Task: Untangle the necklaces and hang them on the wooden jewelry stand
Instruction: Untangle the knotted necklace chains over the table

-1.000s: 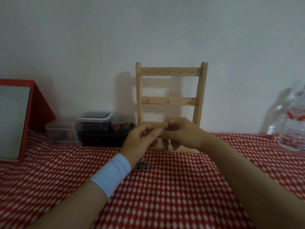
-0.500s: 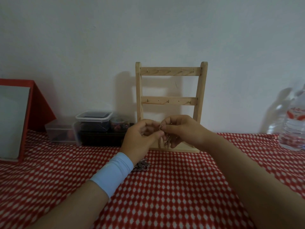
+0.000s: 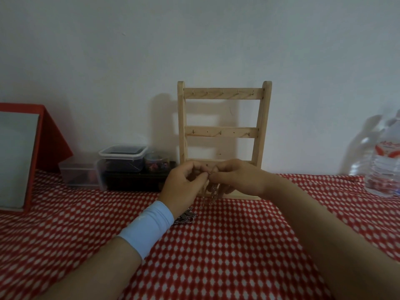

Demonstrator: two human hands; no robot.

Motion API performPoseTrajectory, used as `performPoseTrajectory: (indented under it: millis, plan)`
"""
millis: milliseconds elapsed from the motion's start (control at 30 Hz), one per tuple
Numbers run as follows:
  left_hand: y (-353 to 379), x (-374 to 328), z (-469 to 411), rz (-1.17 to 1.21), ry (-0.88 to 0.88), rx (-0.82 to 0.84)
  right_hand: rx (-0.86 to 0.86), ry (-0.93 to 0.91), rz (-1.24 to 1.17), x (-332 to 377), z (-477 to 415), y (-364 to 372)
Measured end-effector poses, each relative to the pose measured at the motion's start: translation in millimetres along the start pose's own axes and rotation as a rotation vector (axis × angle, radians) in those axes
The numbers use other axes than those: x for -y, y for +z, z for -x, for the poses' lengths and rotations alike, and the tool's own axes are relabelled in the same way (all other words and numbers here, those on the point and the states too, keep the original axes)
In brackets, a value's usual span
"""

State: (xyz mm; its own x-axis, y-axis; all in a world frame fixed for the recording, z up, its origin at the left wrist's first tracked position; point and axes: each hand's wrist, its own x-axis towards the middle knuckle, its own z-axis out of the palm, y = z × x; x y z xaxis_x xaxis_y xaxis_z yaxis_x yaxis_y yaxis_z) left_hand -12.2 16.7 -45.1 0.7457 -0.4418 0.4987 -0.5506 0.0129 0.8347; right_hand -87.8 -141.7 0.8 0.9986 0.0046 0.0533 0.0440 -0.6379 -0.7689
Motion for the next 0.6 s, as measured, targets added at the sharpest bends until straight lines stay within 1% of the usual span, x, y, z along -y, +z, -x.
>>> performPoseTrajectory:
  millis: [100, 200, 267, 367, 467, 533, 600]
  plan:
    - [-0.3, 1.6, 1.2, -0.014, 0.043, -0.060, -0.089, -0.023, -0.104, -0.3, 1.3, 1.6]
    - [-1.9, 5.6, 0.5, -0.208, 0.176, -0.134, -0.167, -0.027, -0.198, -4.0, 0.0, 0.6]
    - [-0.6, 7.2, 2.7, -0.248, 0.205, -0.135, -0.172, -0.026, -0.215, -6.4, -1.7, 0.1]
    - [1.0, 4.3, 5.3, -0.173, 0.131, -0.147, -0.172, -0.030, -0.225, -9.7, -3.1, -0.3]
    - [-0.3, -2.2, 3.7, 0.094, -0.002, -0.067, -0.185, -0.058, -0.227, -11.1, -3.0, -0.1]
    - [-1.5, -2.5, 1.8, 0.125, -0.067, -0.033, -0.220, -0.085, -0.180, -10.9, -3.4, 1.2]
    - [-0.9, -3.3, 2.5, 0.152, -0.128, 0.011, -0.287, -0.124, -0.069, -10.9, -4.9, 3.4]
